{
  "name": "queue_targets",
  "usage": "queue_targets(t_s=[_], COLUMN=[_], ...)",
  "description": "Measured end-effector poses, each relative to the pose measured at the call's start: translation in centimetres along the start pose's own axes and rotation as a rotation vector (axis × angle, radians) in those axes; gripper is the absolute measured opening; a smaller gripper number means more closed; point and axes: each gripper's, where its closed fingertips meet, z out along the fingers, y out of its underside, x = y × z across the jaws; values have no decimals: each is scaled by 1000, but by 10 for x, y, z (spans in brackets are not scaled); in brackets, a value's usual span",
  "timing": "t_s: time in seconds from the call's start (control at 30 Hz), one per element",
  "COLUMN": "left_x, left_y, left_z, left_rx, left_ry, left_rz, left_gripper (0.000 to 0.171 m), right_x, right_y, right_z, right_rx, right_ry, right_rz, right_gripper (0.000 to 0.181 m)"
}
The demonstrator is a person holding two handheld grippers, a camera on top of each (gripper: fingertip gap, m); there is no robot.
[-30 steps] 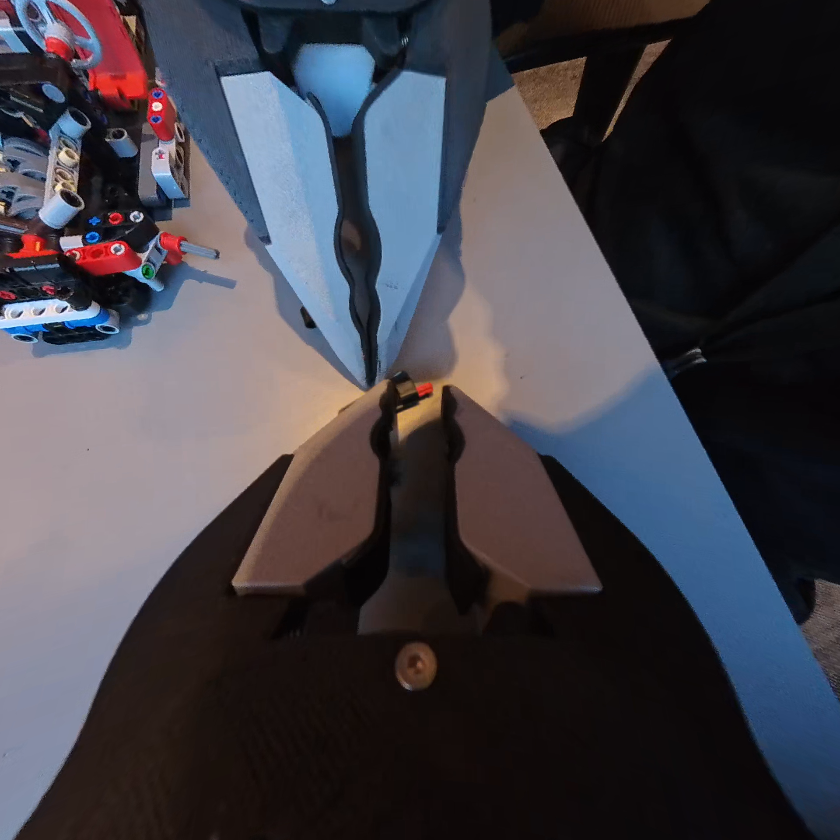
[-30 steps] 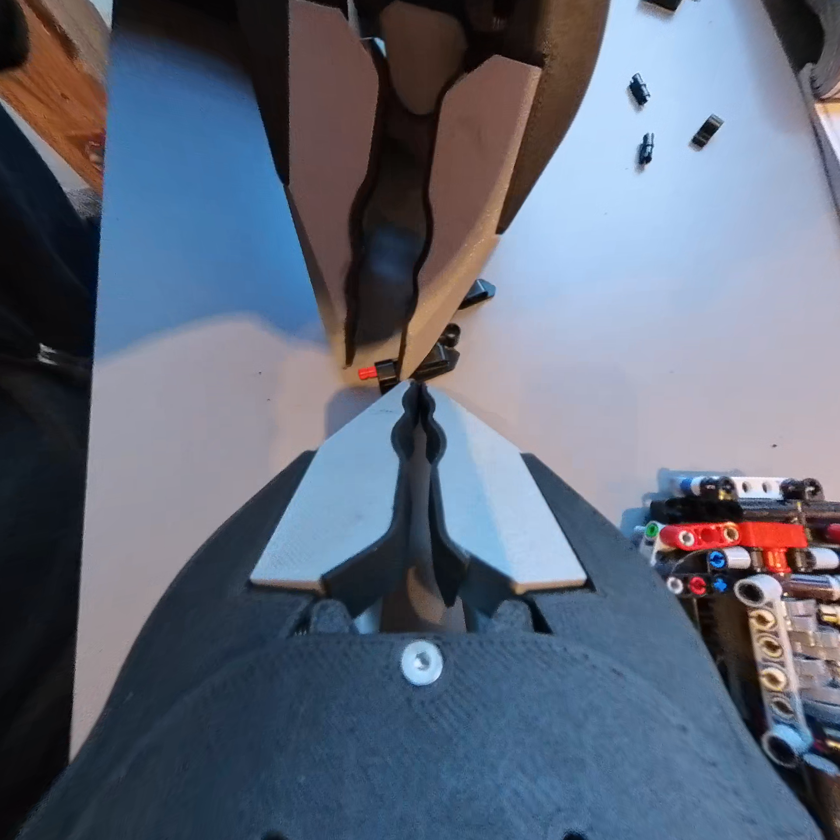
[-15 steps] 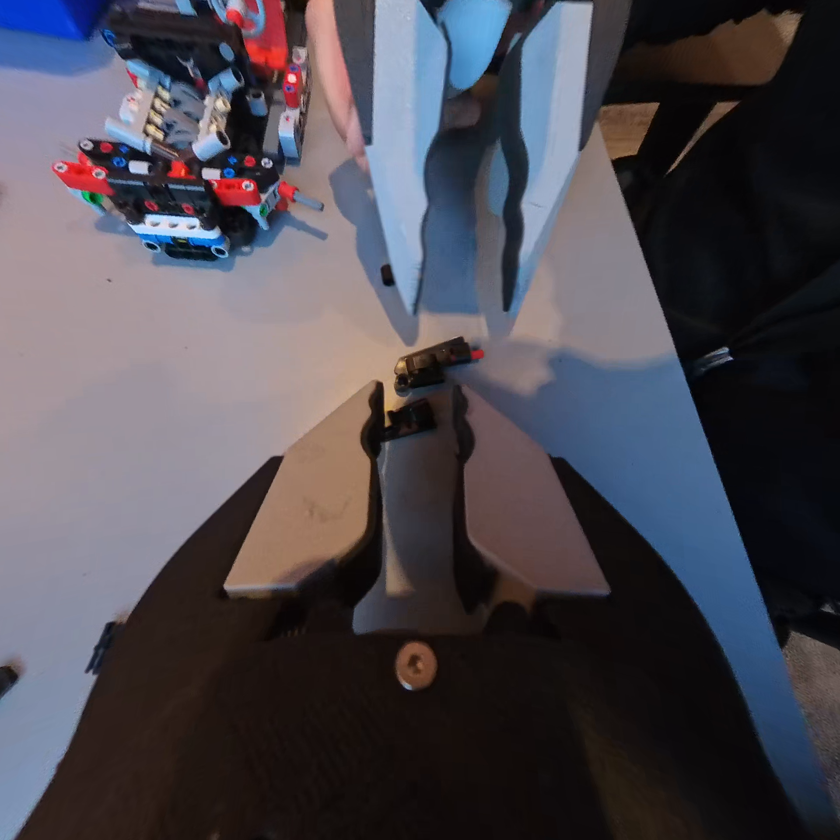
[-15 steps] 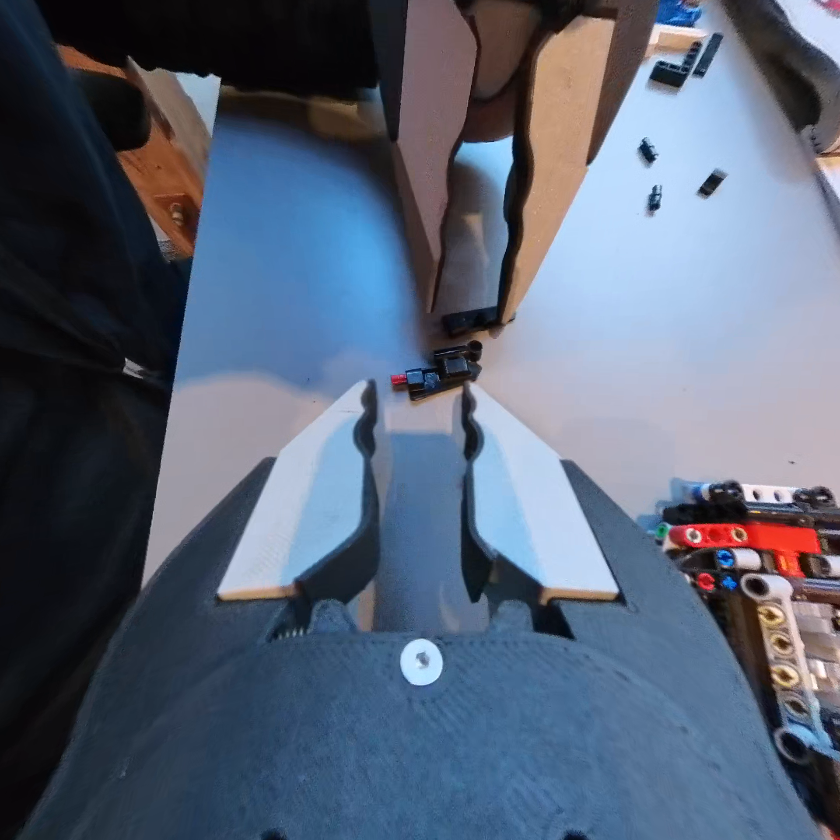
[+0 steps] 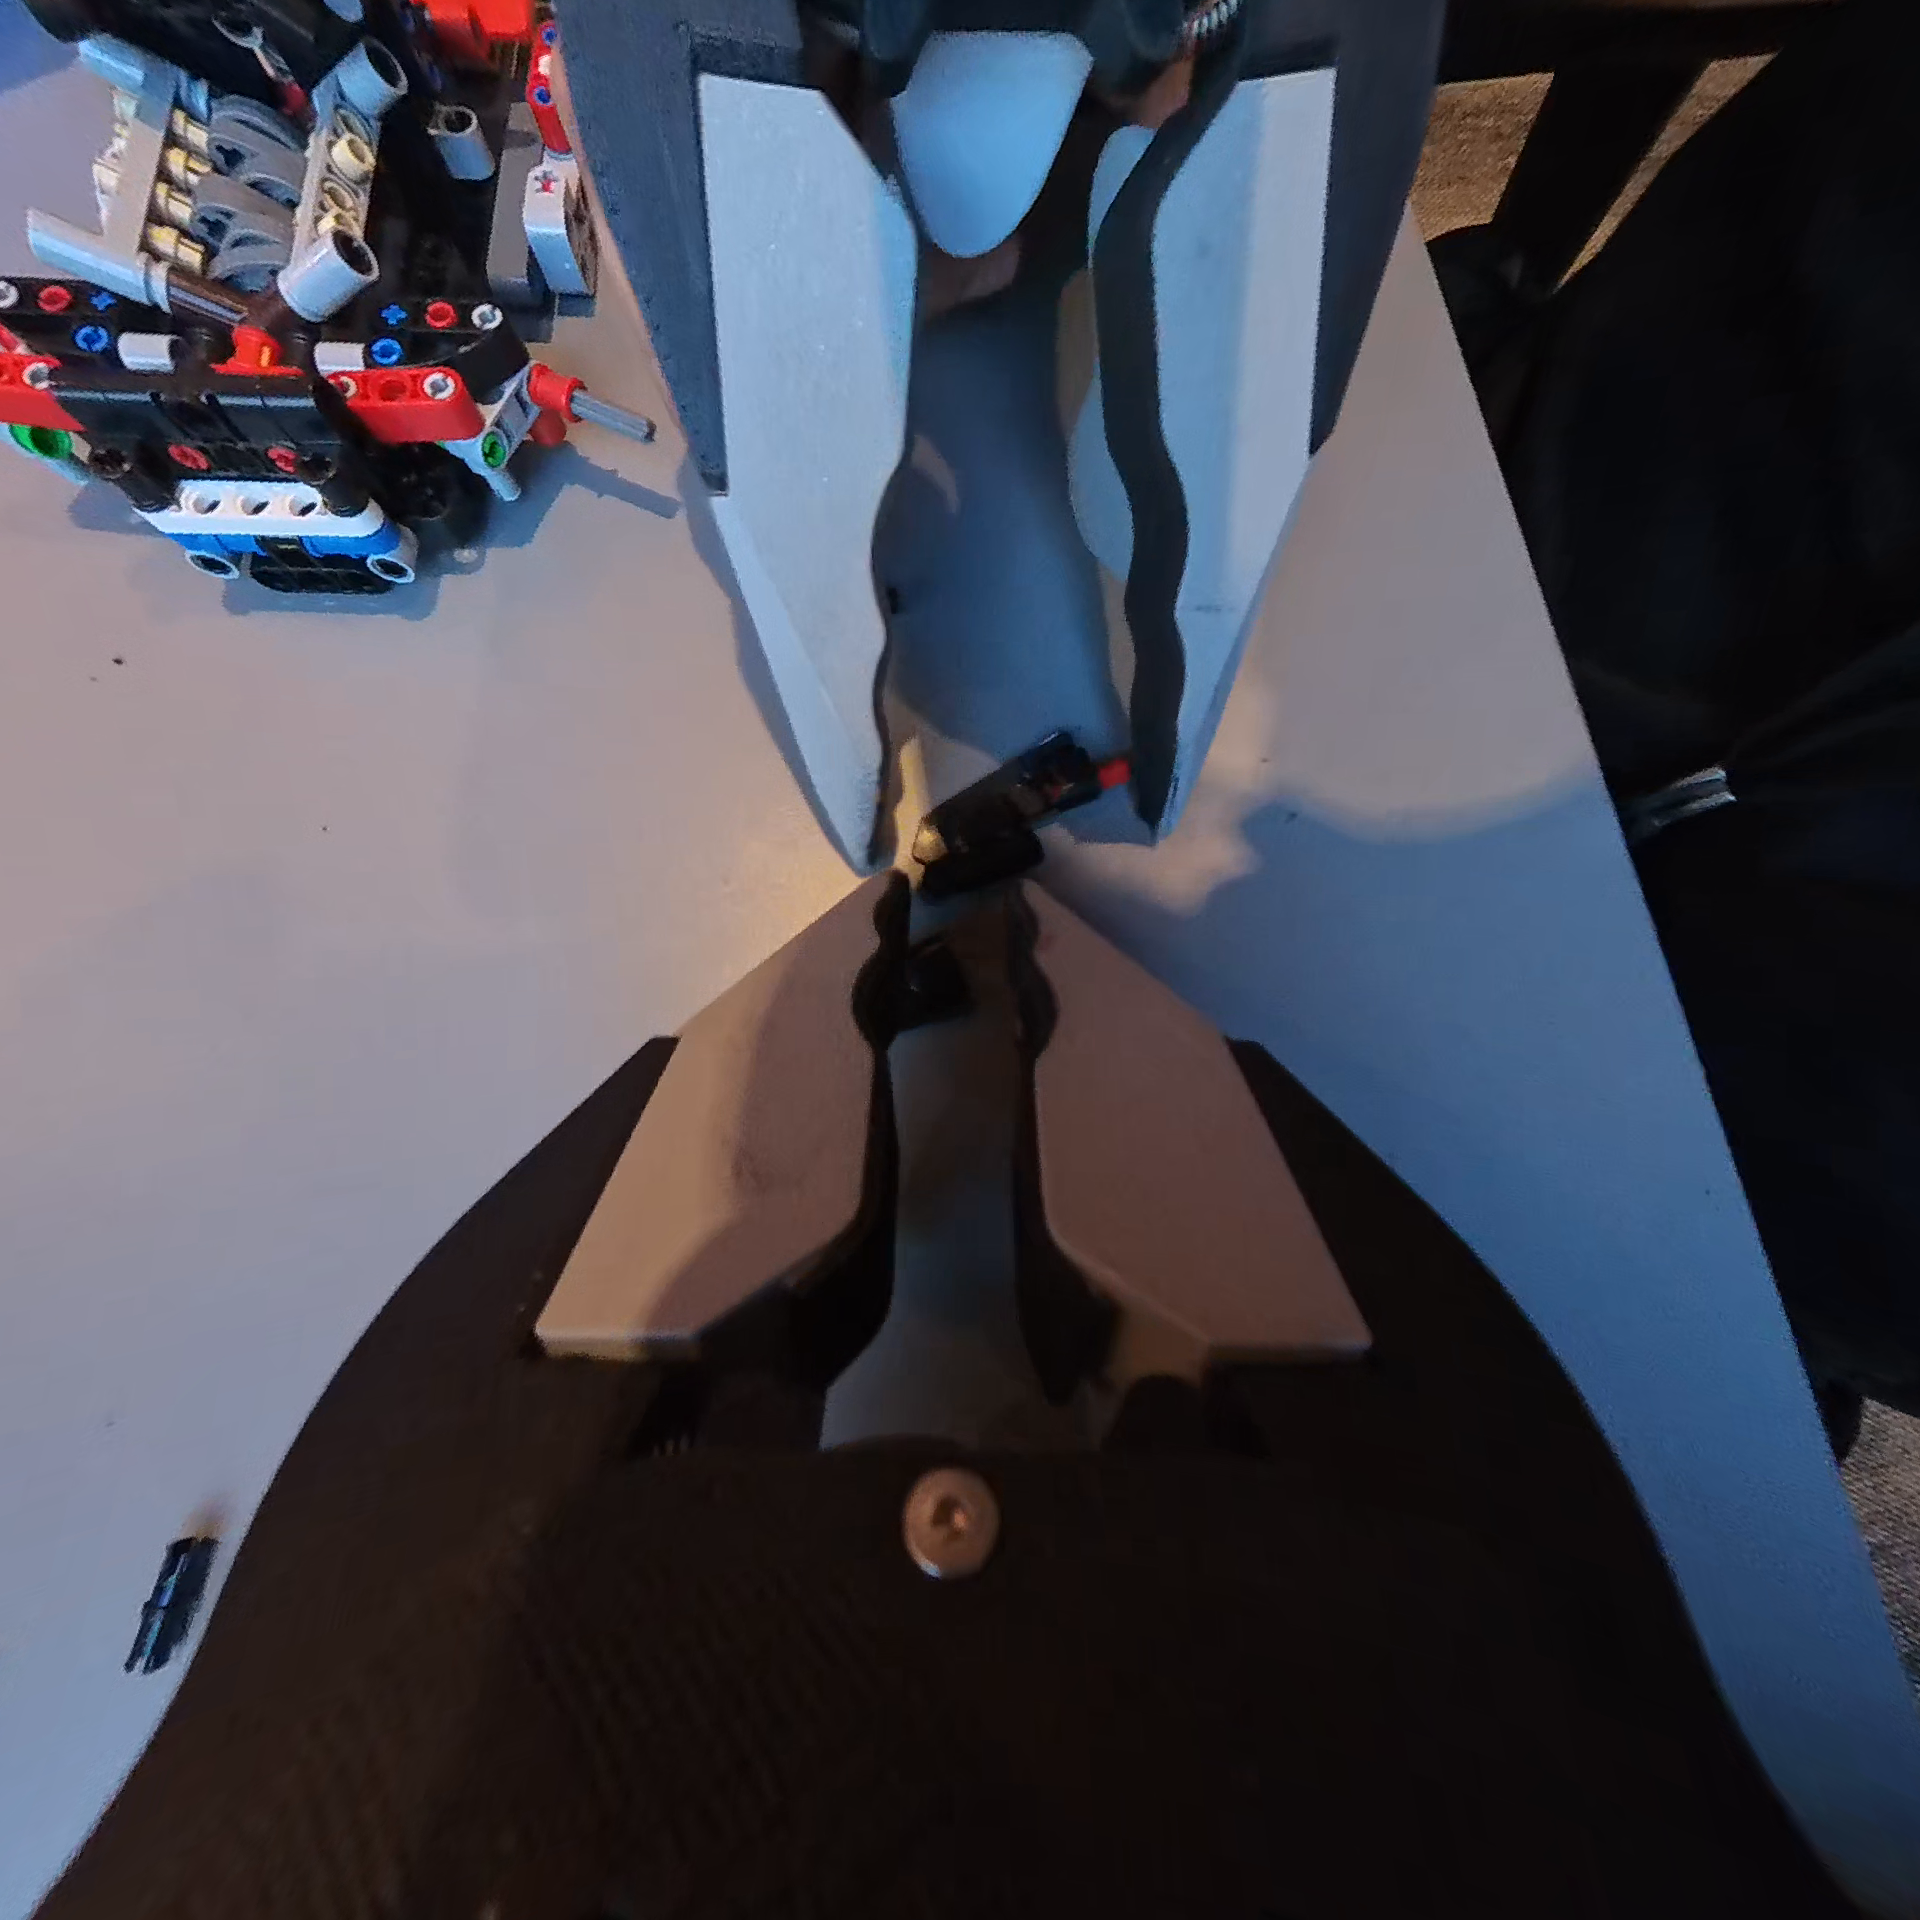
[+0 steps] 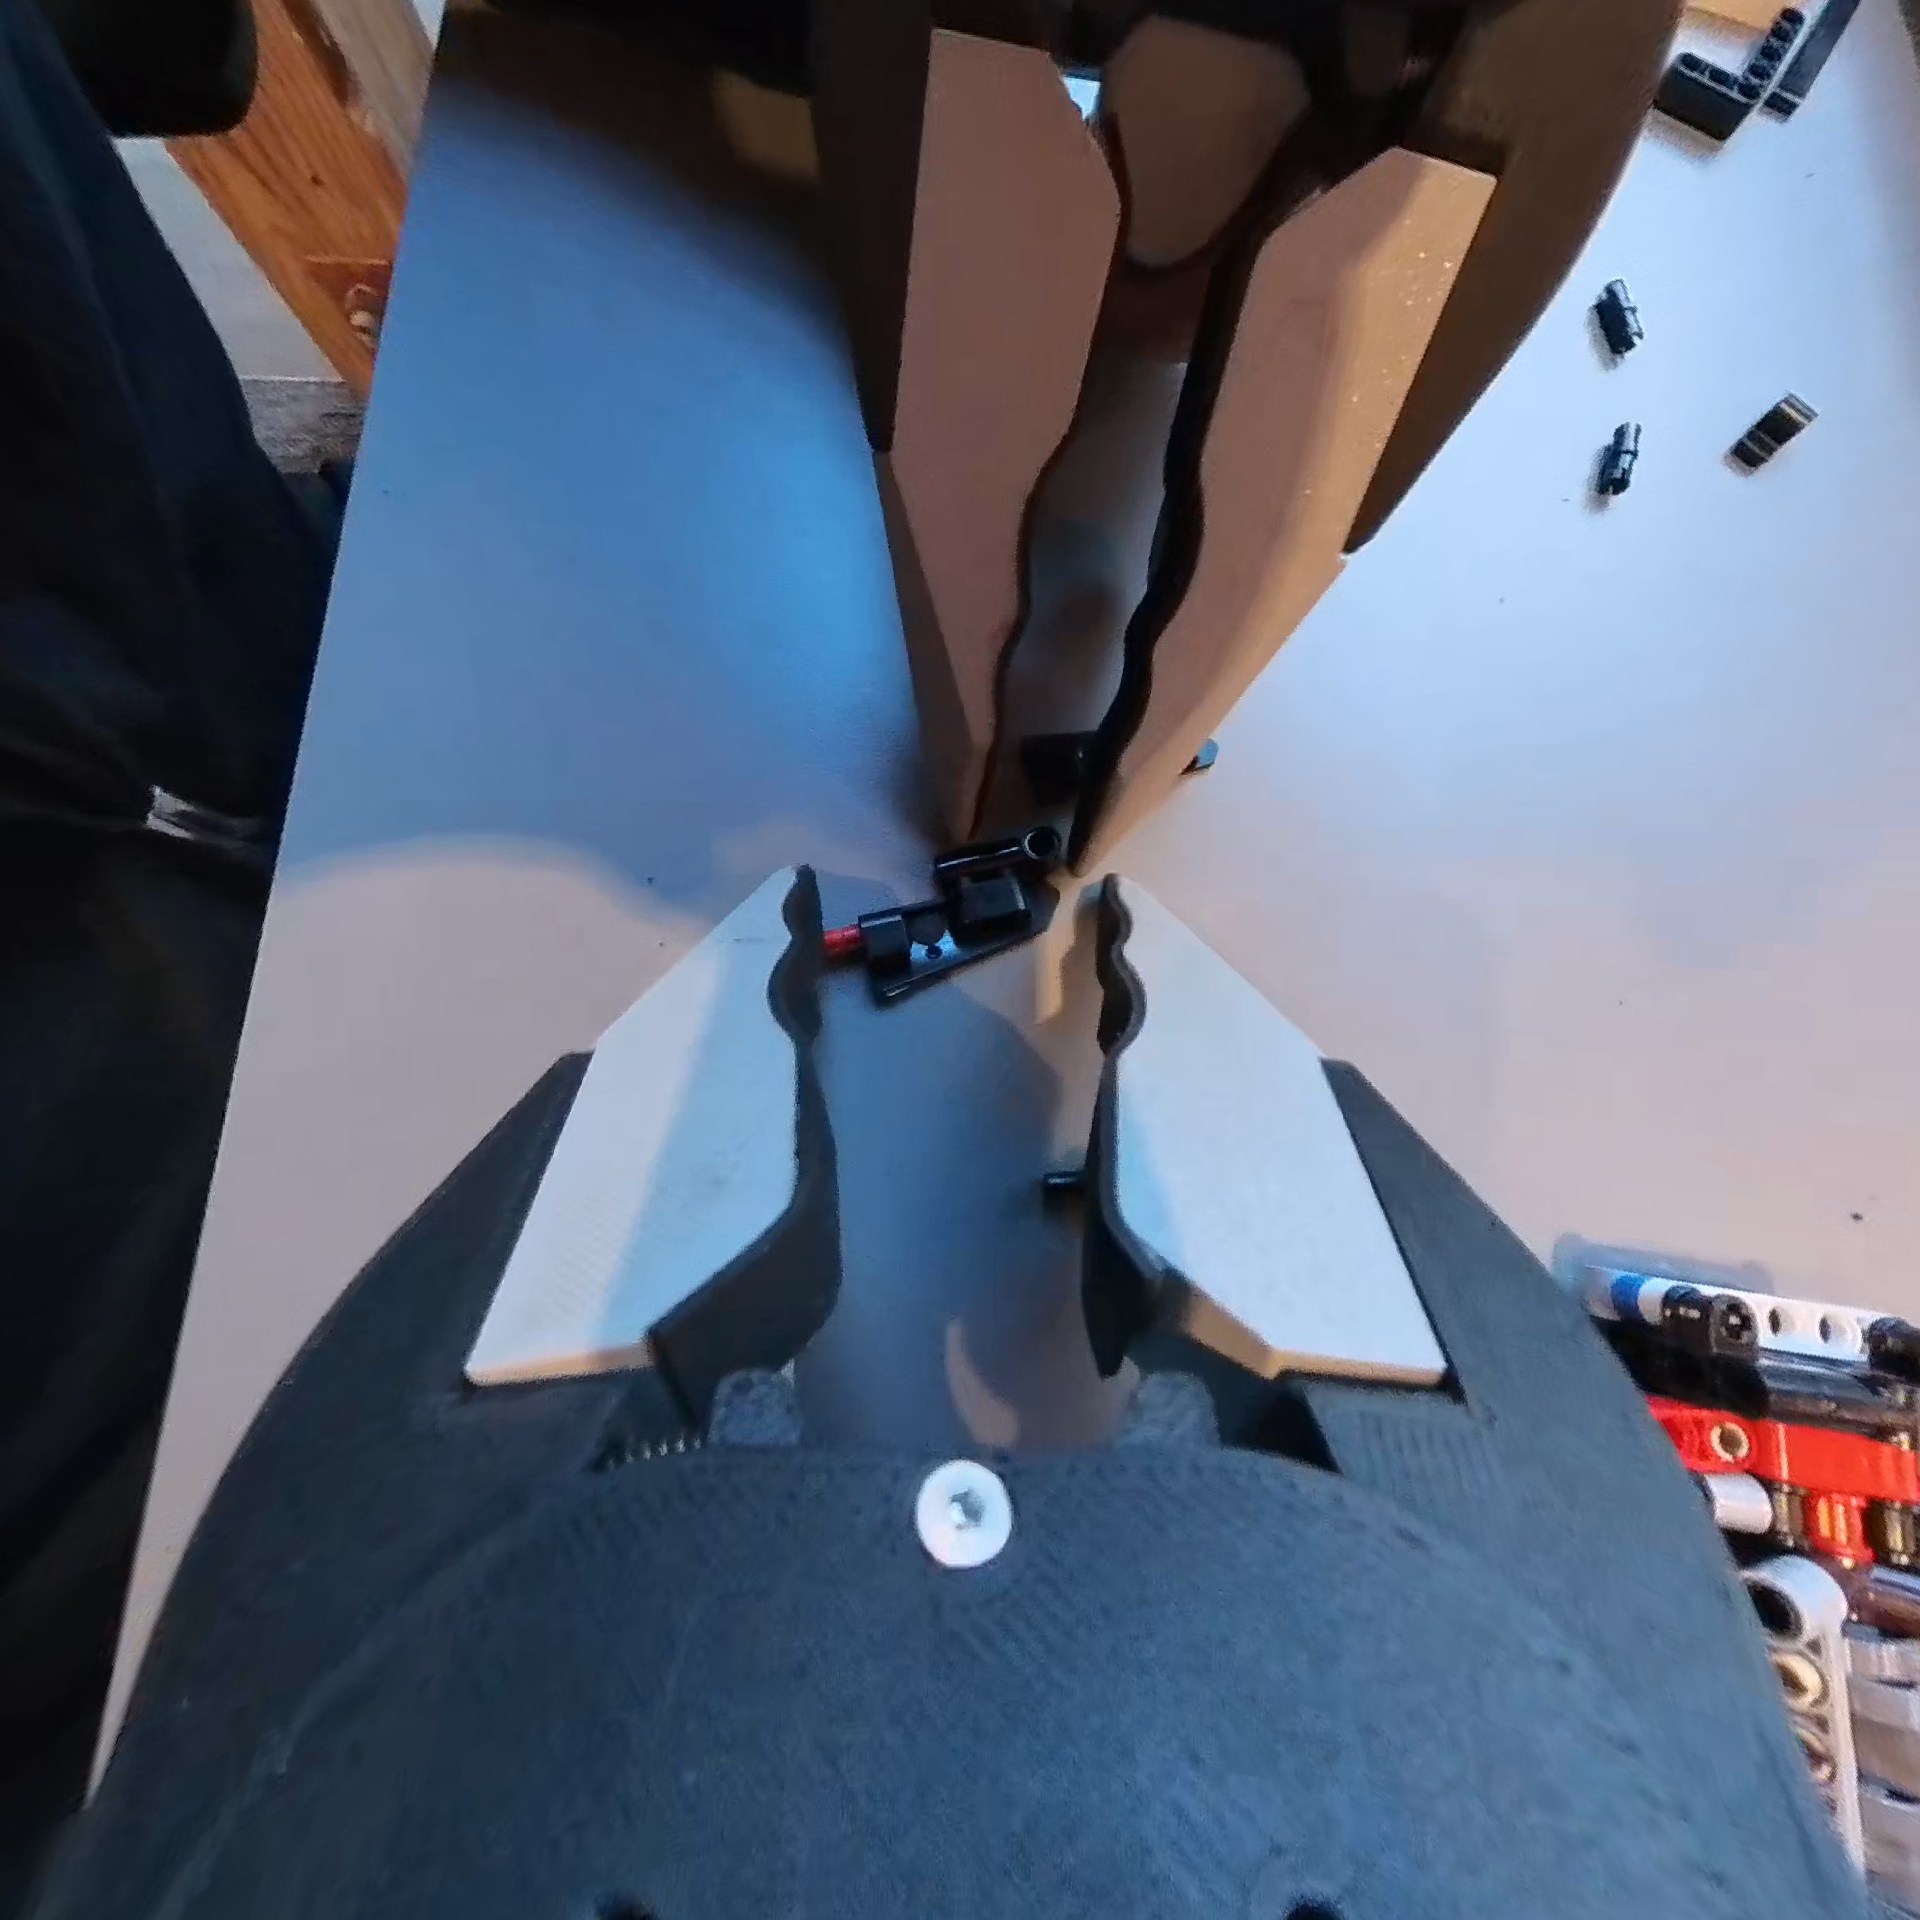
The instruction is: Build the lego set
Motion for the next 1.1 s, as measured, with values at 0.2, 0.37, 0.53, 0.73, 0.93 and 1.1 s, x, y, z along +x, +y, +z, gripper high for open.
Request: queue_targets(t_s=[0.2, 0.37, 0.53, 0.73, 0.93, 1.1], left_x=[-3, -14, -27, -16, 6, 6], left_y=[3, -6, 7, -15, -26, -6], left_z=[-9, -41, -57, -48, -15, 7], left_rx=[17, 116, 117, 196, 55, -103], left_ry=[-1, -42, -101, -26, 2, -32], left_rz=[-1, -23, -66, -55, 95, 106], left_gripper=[21, 24, 25, 24, 22, 19], right_x=[4, 11, 10, 11, 17, 23], right_y=[5, 0, 16, 32, 36, 36], right_z=[-12, -39, -57, -63, -45, -38], right_rx=[-4, 73, 72, 76, 8, -9], right_ry=[26, 87, 161, 240, 217, 159], right_rz=[-4, 36, 101, 217, 172, 98], right_gripper=[57, 56, 54, 41, 44, 41])
